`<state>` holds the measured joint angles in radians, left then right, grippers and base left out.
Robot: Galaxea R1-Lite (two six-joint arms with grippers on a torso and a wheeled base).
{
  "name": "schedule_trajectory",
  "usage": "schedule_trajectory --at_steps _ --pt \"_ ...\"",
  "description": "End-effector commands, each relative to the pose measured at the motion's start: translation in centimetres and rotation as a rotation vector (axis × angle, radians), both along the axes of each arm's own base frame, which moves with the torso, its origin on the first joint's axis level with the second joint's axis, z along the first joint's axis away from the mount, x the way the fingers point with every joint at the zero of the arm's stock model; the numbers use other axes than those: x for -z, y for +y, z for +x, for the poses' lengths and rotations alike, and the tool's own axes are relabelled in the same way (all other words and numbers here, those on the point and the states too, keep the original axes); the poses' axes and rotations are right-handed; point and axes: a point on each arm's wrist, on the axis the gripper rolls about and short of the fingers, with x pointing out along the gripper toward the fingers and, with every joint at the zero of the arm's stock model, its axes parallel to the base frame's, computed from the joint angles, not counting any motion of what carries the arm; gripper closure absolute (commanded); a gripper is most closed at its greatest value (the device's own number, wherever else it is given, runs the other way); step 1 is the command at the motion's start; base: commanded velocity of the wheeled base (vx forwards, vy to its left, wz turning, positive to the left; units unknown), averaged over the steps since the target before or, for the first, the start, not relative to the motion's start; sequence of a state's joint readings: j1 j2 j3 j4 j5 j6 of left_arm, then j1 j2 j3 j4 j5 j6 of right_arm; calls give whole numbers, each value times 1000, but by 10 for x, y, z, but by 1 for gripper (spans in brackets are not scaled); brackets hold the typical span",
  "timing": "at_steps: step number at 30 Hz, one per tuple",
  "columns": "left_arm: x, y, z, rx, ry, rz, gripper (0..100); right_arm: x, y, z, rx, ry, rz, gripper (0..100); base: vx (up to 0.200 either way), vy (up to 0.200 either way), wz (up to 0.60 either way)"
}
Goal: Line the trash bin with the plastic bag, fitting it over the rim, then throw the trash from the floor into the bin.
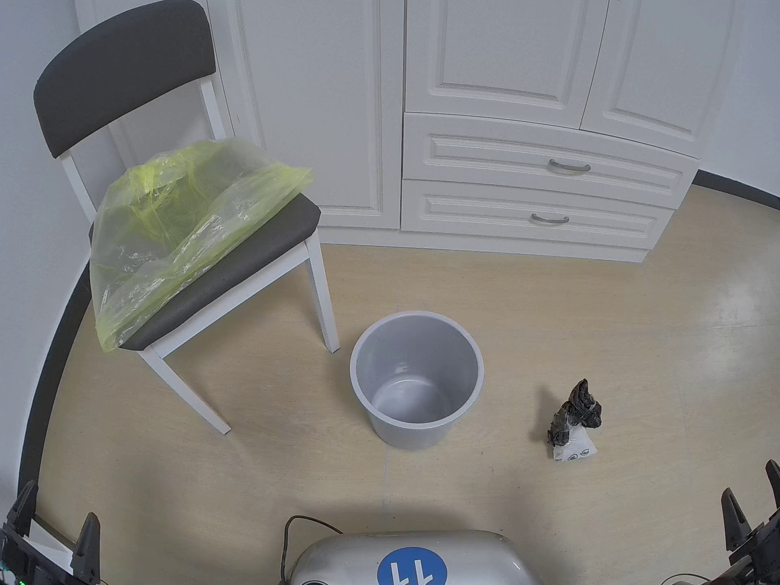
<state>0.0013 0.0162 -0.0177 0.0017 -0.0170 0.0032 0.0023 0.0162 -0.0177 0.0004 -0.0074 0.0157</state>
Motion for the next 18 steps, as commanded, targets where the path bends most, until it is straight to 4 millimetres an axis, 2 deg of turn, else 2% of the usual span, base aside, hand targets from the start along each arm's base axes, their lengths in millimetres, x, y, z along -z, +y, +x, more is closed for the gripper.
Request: schedule_trajectory --at_steps 1,18 --pt "5 0 0 0 1 0 0 5 0 0 -4 1 6 0 0 0 0" --pt "5 0 0 1 1 0 0 5 0 0 -5 3 -17 0 0 0 0"
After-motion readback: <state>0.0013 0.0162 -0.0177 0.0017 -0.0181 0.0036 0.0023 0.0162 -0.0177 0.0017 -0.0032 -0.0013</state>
